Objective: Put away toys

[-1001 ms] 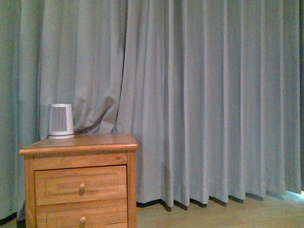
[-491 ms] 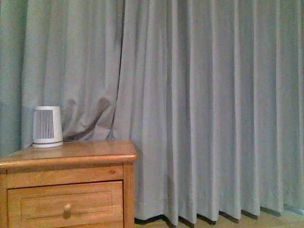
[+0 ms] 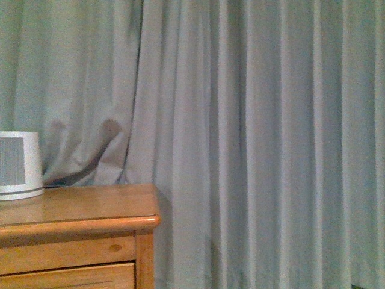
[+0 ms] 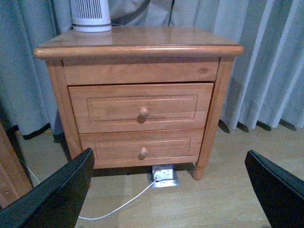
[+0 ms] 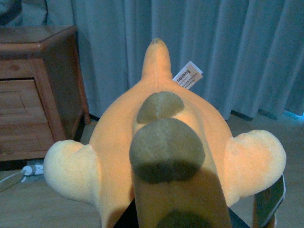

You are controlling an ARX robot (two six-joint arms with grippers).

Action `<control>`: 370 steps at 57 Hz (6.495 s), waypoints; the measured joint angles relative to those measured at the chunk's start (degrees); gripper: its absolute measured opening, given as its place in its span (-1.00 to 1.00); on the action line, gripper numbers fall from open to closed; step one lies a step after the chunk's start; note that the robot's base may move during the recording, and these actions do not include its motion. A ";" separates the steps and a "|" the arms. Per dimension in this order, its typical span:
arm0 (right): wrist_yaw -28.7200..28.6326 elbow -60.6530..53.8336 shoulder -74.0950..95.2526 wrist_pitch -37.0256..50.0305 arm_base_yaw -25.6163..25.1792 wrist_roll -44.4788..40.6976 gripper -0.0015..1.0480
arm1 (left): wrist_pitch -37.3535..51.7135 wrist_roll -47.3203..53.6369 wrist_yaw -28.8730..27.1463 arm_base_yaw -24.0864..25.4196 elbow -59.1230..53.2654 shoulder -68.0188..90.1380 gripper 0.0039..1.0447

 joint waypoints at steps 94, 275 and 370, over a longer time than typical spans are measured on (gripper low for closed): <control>0.68 0.00 -0.04 -0.02 -0.04 0.00 -0.86 | 0.00 0.00 0.33 -0.09 0.00 0.09 0.88; 41.53 26.23 22.40 9.11 28.81 -8.94 -0.86 | 0.00 0.00 0.33 -0.09 0.00 0.09 0.88; -6.34 97.79 80.04 11.69 -5.42 11.37 -0.86 | 0.00 0.00 0.33 -0.09 0.00 0.09 0.88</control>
